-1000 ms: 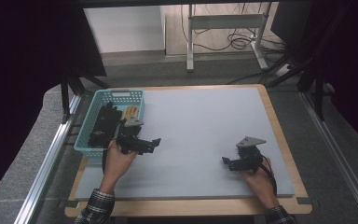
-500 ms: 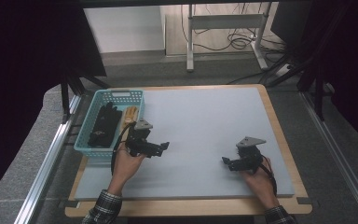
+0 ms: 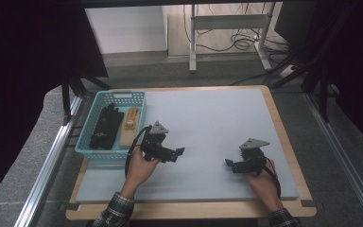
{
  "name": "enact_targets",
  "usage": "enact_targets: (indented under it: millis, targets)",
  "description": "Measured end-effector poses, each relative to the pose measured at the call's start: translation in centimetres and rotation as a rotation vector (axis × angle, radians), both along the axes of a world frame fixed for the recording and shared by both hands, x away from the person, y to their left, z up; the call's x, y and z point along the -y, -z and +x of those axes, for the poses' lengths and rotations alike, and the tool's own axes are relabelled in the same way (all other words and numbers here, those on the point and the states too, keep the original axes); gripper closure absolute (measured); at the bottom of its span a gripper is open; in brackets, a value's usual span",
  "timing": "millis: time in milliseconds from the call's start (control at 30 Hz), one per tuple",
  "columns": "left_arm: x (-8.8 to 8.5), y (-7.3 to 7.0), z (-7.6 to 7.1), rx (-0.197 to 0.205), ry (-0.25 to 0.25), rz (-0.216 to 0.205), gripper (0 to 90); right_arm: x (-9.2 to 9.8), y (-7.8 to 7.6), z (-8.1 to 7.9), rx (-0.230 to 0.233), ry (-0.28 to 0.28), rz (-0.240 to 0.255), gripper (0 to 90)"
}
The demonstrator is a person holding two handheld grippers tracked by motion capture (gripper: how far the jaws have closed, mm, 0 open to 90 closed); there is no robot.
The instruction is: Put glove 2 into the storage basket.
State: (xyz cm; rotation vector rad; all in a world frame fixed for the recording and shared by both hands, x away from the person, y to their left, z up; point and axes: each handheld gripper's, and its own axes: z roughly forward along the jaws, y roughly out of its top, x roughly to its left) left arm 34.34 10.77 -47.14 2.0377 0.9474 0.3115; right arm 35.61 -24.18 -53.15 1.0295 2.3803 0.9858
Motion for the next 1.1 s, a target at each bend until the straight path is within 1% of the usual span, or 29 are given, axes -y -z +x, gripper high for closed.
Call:
enact_targets:
  millis: [133,333,500,633,800,833,867,967,1000,1033,1100]
  targets:
    - [0.4,0.3,-0.1,-0.002,0.008,-0.003,0.5,0.0,0.0,0.0,0.0,0.001,0.001,15.5]
    - [0.8,1.3,-0.4,-0.017,0.015,-0.012,0.7,0.0,0.0,0.0,0.0,0.0,0.0,15.5]
    - [0.8,2.0,-0.8,-0.02,0.023,-0.009,1.0,0.0,0.0,0.0,0.0,0.0,0.0,15.5]
    - [0.9,2.8,-1.2,-0.03,0.023,-0.006,1.5,0.0,0.0,0.0,-0.001,0.0,0.002,15.5]
    - [0.9,4.0,-1.6,-0.04,0.019,0.011,2.5,0.0,0.0,0.0,-0.001,0.0,0.001,15.5]
    - [0.8,4.4,-1.7,-0.041,0.015,0.022,2.7,0.0,0.0,0.0,0.0,0.0,0.001,15.5]
    - [0.8,4.4,-1.7,-0.041,0.015,0.022,2.7,0.0,0.0,0.0,0.0,0.0,0.001,15.5]
    - [0.7,5.0,-2.0,-0.044,0.007,0.036,2.8,0.0,0.0,0.0,0.0,0.0,0.001,15.5]
    - [0.7,5.4,-2.1,-0.043,0.002,0.052,2.8,0.0,0.0,0.0,0.0,0.0,0.001,15.5]
    - [0.7,5.4,-2.1,-0.043,0.002,0.052,2.8,0.0,0.0,0.0,0.0,0.0,0.001,15.5]
    - [0.6,5.9,-2.2,-0.045,-0.004,0.069,2.8,0.0,0.0,0.0,0.0,0.0,0.001,15.5]
